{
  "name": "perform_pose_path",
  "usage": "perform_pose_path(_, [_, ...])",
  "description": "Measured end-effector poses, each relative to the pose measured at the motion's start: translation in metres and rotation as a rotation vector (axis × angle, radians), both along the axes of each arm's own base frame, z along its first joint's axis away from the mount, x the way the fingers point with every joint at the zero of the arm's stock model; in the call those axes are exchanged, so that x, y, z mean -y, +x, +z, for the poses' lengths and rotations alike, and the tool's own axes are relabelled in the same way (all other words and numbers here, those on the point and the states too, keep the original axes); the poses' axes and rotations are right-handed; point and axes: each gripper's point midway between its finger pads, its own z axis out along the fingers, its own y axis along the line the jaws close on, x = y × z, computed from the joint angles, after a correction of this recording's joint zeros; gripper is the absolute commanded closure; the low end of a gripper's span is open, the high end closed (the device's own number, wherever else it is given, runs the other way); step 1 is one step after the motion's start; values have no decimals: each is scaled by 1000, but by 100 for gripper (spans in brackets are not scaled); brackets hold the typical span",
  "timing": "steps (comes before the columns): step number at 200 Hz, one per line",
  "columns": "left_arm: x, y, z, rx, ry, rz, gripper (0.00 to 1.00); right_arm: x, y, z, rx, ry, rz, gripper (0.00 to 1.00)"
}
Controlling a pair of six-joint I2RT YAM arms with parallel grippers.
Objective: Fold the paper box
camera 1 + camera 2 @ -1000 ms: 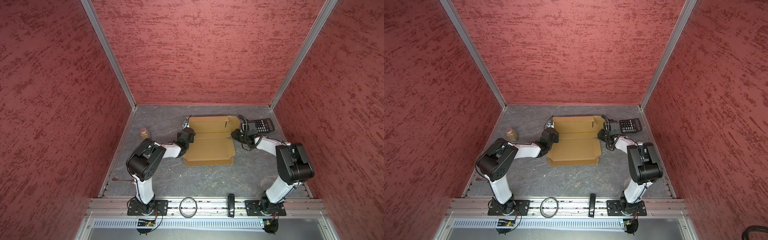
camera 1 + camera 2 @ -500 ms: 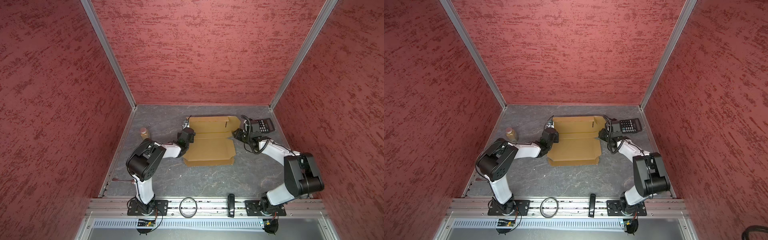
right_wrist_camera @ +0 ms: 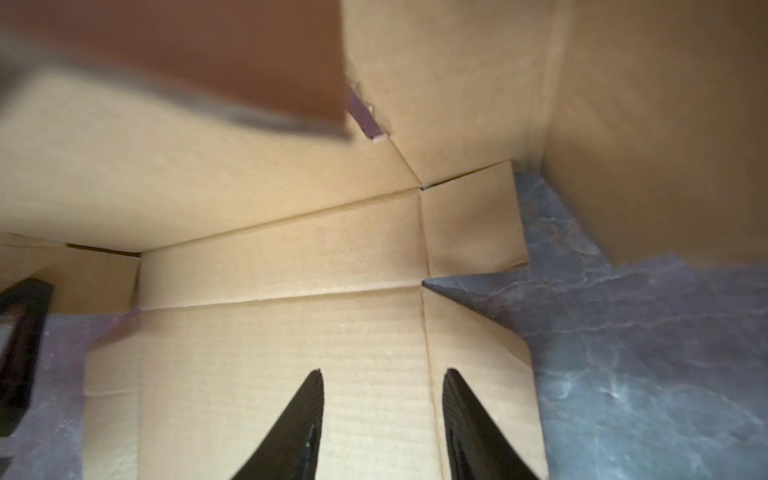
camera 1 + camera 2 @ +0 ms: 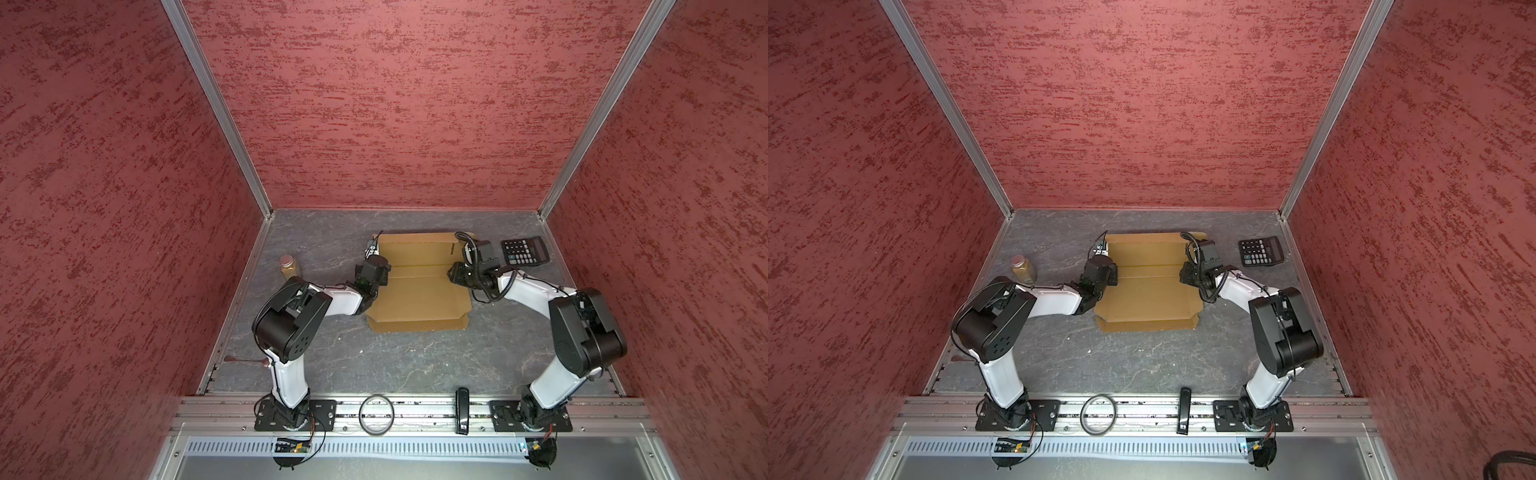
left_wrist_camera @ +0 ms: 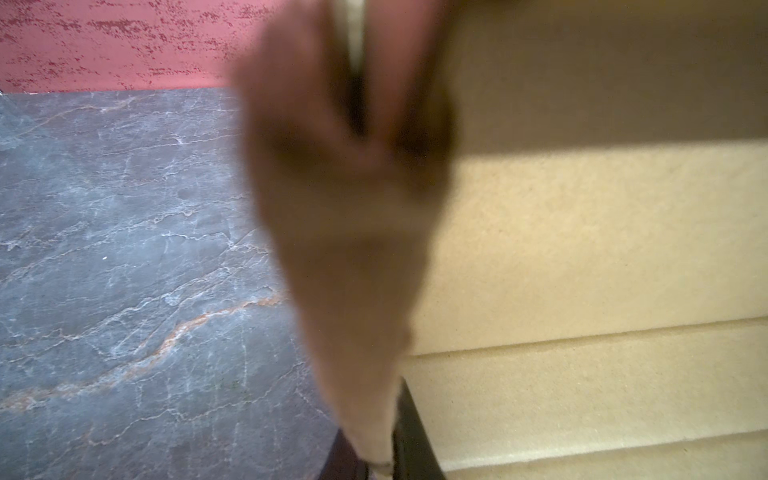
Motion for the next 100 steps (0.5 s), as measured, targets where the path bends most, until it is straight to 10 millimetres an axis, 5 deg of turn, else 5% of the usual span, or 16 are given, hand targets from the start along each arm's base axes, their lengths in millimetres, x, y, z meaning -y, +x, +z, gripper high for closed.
perform_pose_path(100, [0,0,0,0,0,0,87,11,15,-11,-13,-73,1,39])
